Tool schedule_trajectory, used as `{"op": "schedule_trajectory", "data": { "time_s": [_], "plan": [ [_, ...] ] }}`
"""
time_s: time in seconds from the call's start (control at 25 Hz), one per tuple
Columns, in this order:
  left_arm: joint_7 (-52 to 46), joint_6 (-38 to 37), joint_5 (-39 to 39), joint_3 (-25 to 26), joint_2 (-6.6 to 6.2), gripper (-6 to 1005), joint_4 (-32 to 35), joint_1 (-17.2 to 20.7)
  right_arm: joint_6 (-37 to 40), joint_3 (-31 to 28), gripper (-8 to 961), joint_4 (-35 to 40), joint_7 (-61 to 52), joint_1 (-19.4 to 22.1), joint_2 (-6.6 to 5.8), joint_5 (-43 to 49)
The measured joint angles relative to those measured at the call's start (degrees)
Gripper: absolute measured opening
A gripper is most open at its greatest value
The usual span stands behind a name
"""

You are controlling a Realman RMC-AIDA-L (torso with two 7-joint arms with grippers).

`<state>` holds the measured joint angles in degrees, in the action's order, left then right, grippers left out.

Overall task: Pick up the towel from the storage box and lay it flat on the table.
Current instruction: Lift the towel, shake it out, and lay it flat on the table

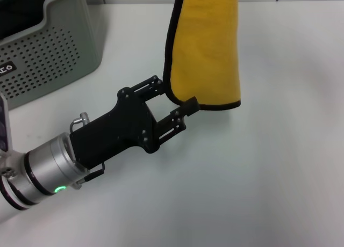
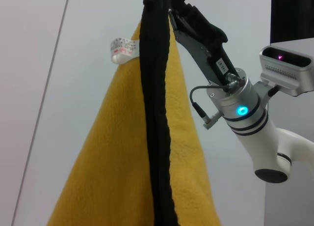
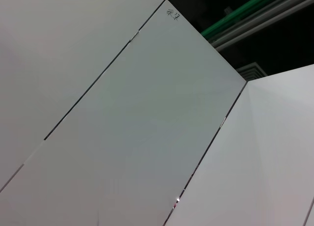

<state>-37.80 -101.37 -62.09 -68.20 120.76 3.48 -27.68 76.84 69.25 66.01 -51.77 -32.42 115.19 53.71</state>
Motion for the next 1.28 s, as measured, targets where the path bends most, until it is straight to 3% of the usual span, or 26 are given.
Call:
{"op": "schedule_trajectory", "data": {
  "time_s": [0.28, 0.48, 0.84, 1.04, 1.16, 1.2, 1.28],
  "plan": [
    [0.0, 0.0, 0.0, 0.0, -0.07, 429, 0.3, 0.4, 0.4, 0.0, 18, 0.0, -0.1, 0.1, 0.23, 0.0],
    [0.5, -0.6, 0.2, 0.0, -0.03, 204, 0.4, 1.1, 0.6, 0.0, 19, 0.0, -0.2, 0.3, 0.26, 0.0],
    [0.2, -3.9, 0.4, 0.2, -0.59, 49, 1.0, 1.4, 0.4, 0.0, 19, 0.2, -6.2, 2.1, -0.21, 3.1],
    [-11.8, -7.0, 0.0, 0.1, -3.11, 15, 9.9, 3.4, 0.5, -0.1, 20, 5.1, -19.2, 4.9, -0.95, 12.1],
    [-20.8, -7.2, -0.2, 0.2, -5.08, 16, 17.2, 5.2, 0.7, -0.1, 20, 11.7, -28.2, 8.2, -1.0, 18.2],
    [-23.3, -7.3, -0.2, 0.3, -5.73, 16, 19.7, 6.0, 0.9, -0.1, 20, 16.6, -33.5, 11.1, -1.08, 21.5],
    [-27.9, -7.7, -0.2, 0.5, -6.78, 16, 24.7, 7.7, 1.1, -0.1, 20, 18.3, -35.3, 12.0, -1.1, 22.7]
  ]
}}
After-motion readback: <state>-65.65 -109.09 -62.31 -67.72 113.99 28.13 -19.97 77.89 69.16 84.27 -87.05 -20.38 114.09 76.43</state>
